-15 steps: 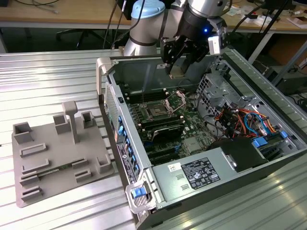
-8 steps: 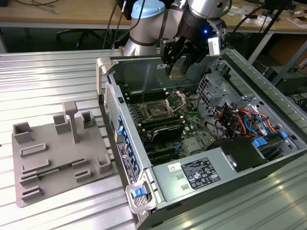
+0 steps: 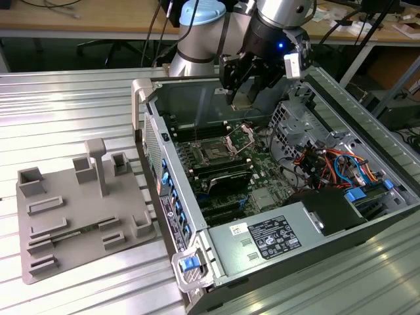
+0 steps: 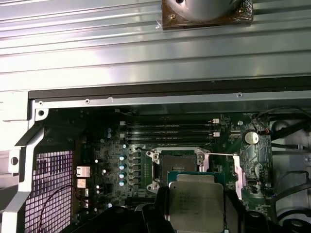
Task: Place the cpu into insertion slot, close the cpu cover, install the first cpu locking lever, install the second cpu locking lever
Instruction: 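Place the cpu into insertion slot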
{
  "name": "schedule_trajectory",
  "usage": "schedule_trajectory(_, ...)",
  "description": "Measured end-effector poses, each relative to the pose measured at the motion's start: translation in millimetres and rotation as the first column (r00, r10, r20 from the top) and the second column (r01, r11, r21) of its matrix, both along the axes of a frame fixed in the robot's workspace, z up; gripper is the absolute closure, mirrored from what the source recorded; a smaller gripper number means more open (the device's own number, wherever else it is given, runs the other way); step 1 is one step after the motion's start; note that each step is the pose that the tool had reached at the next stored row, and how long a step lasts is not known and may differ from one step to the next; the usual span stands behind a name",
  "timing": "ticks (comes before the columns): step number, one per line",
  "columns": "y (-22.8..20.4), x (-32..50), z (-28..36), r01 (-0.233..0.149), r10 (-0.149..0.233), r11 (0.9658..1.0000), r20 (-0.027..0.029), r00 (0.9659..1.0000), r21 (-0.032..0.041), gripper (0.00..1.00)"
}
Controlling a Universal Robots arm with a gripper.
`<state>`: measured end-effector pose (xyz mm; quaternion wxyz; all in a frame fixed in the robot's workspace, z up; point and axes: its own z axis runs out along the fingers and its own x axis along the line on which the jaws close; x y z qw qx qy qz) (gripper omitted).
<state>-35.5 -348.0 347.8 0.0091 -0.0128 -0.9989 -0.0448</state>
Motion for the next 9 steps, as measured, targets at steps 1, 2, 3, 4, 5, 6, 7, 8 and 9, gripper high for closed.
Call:
schedule_trajectory(1, -0.2, 0.0, -0.5, 0.0, 0.0, 1.0, 0.0, 1.0, 0.0, 0.45)
schedule_trajectory(2, -0.4, 0.0, -0.8, 0.0, 0.0, 1.0, 0.0, 1.0, 0.0, 0.45)
schedule_trajectory(3, -0.4, 0.0, -1.0, 0.0, 0.0, 1.0, 0.0, 1.0, 0.0001, 0.45)
schedule_trajectory(4, -0.5, 0.0, -1.6, 0.0, 0.0, 1.0, 0.0001, 1.0, 0.0001, 0.45)
schedule_trajectory(5, -0.6, 0.0, -2.0, 0.0, 0.0, 1.0, 0.0, 1.0, 0.0001, 0.45)
schedule_trajectory(6, -0.6, 0.0, -2.2, 0.0, 0.0, 1.0, 0.0, 1.0, 0.0, 0.45)
schedule_trajectory(7, -0.8, 0.0, -2.7, 0.0, 0.0, 1.0, 0.0001, 1.0, 0.0, 0.45)
schedule_trajectory(8, -0.8, 0.0, -2.9, 0.0, 0.0, 1.0, 0.0, 1.0, 0.0, 0.45)
schedule_trajectory(9, -0.9, 0.0, -3.2, 0.0, 0.0, 1.0, 0.0, 1.0, 0.0, 0.45)
